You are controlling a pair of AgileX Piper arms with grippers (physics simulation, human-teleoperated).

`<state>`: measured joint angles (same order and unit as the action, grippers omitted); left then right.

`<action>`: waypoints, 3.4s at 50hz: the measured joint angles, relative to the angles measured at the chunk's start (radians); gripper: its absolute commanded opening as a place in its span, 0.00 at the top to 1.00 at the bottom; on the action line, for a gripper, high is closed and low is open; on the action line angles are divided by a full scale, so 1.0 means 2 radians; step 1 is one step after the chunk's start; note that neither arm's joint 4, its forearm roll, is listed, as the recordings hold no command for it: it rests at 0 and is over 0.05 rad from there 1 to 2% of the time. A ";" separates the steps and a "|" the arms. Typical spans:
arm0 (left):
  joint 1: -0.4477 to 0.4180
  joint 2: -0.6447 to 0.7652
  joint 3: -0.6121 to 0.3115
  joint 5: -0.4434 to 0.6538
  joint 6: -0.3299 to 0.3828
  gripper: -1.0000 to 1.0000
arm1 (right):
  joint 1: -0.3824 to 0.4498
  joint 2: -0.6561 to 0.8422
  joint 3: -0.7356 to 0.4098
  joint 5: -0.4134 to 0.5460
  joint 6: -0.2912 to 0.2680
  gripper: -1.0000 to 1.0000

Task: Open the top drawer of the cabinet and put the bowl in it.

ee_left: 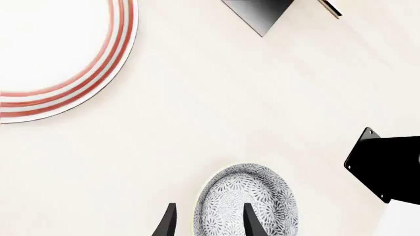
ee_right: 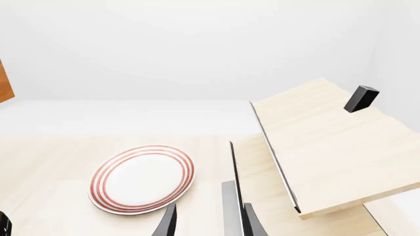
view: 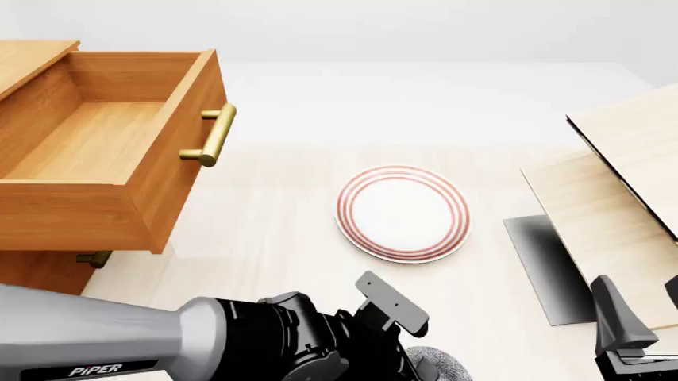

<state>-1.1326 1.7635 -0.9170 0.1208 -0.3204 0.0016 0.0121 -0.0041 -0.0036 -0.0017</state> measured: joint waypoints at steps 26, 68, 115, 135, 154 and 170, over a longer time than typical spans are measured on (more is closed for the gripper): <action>-0.005 0.025 0.018 -0.039 -0.021 0.00 | 0.000 0.000 0.000 0.000 0.000 0.00; 0.003 0.001 0.023 -0.044 -0.026 1.00 | 0.000 0.000 0.000 0.000 0.000 0.00; 0.058 -0.085 -0.044 0.042 -0.048 1.00 | 0.000 0.000 0.000 0.000 0.000 0.00; 0.076 -0.085 -0.114 0.099 -0.061 1.00 | 0.000 0.000 0.000 0.000 0.000 0.00; 0.107 -0.086 -0.207 0.179 -0.058 1.00 | 0.000 0.000 0.000 0.000 0.000 0.00; 0.136 -0.083 -0.299 0.257 -0.041 1.00 | 0.000 0.000 0.000 0.000 0.000 0.00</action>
<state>-0.8601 1.5977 -1.5146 0.6349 -0.4033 0.0015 0.0124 -0.0041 -0.0036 -0.0016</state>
